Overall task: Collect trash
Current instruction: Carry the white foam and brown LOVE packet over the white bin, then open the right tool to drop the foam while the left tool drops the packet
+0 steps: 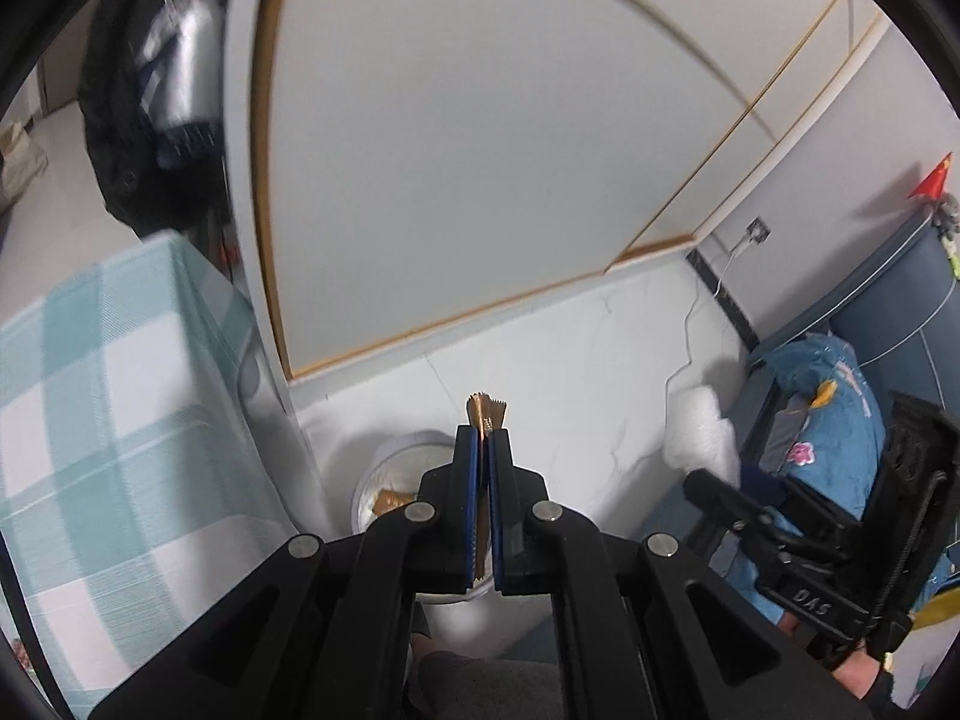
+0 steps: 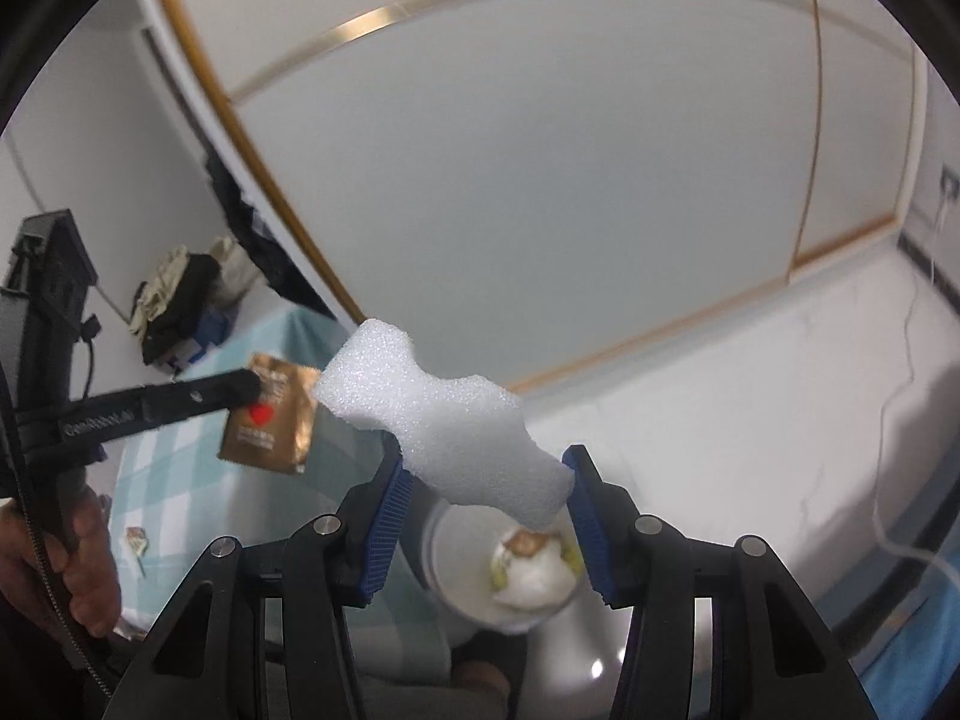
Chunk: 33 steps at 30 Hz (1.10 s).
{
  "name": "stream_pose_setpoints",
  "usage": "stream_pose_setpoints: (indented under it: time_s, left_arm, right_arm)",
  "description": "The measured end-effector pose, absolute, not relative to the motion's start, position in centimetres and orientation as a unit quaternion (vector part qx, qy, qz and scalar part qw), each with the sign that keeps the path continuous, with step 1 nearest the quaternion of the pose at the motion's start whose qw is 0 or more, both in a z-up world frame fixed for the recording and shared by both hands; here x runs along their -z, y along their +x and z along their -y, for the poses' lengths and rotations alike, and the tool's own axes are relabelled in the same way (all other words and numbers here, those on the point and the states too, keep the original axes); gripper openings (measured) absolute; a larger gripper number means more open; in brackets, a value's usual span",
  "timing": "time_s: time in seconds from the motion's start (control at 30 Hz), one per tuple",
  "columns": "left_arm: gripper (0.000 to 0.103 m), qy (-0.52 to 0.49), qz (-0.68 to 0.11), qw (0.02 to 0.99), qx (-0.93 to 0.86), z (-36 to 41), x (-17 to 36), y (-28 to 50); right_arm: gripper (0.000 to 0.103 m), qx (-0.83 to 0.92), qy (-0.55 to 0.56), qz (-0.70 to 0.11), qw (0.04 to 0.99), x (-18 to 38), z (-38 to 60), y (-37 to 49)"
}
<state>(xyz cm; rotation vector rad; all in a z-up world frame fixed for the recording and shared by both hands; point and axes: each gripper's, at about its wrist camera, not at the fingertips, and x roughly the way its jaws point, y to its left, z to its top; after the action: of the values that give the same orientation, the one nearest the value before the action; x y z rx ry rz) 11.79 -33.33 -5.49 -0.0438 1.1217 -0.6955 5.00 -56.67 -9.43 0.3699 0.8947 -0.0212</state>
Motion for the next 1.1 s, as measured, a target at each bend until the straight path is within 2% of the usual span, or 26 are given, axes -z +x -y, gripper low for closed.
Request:
stream_pose_setpoints:
  time_s: [0.2, 0.4, 0.73, 0.97, 1.1]
  left_arm:
    - [0.0, -0.014, -0.566, 0.762, 0.314, 35.1, 10.0, 13.4]
    - [0.0, -0.011, -0.593, 0.746, 0.304, 36.0, 12.1, 14.1]
    - [0.0, -0.002, -0.623, 0.724, 0.297, 37.7, 14.7, 14.9]
    - [0.0, 0.001, -0.641, 0.708, 0.297, 38.4, 16.0, 15.0]
    - [0.0, 0.006, -0.65, 0.696, 0.305, 39.1, 16.6, 14.6]
  right_arm:
    - [0.05, 0.007, 0.207, -0.484, 0.85, 16.0, 57.8, 6.5]
    - [0.05, -0.01, 0.221, -0.54, 0.812, 21.4, 57.2, 8.8]
    - [0.052, -0.036, 0.243, -0.591, 0.768, 26.5, 55.4, 10.1]
    - [0.074, -0.04, 0.235, -0.589, 0.772, 26.5, 56.0, 9.0]
    - [0.076, -0.021, 0.246, -0.573, 0.781, 25.7, 57.4, 7.8]
